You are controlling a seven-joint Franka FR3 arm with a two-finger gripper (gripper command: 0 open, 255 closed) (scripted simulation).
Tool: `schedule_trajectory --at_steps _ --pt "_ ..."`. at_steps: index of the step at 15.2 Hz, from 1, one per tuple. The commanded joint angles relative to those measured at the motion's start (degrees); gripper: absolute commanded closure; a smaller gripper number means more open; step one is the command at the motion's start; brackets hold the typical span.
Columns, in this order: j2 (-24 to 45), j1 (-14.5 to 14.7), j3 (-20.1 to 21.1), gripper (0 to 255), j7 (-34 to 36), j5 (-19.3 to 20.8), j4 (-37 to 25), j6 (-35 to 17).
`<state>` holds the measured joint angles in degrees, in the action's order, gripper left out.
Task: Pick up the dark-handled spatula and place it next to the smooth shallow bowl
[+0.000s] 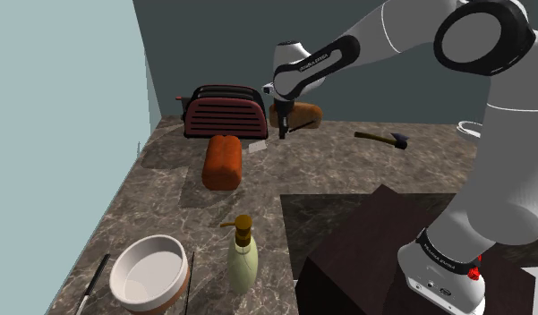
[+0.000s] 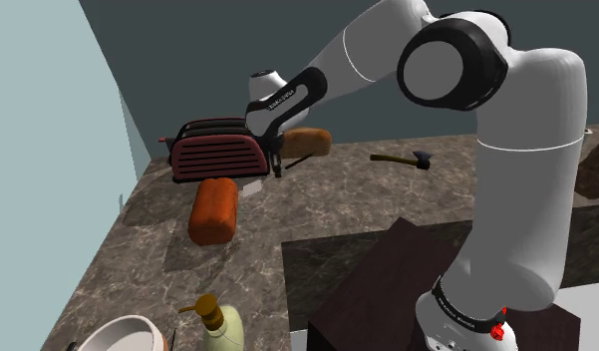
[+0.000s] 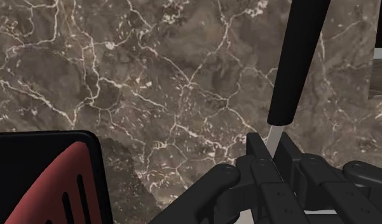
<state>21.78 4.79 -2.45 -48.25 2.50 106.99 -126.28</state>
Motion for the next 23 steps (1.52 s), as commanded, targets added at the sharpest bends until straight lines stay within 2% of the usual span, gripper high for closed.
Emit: schedule_trajectory --at_steps 1,7,13,18,23 --pt "0.77 1.63 0.70 255 2.45 0.15 -1.08 0.43" --pt "2.61 6.79 2.76 255 9.78 0.66 -4.09 1.92" --pt "6.10 11.91 4.59 255 16.73 1.18 -9.70 4.35" --pt "10.34 16.17 5.87 255 22.11 1.66 -16.61 7.25" --pt "16.03 20.49 6.85 255 27.02 2.16 -26.08 11.22"
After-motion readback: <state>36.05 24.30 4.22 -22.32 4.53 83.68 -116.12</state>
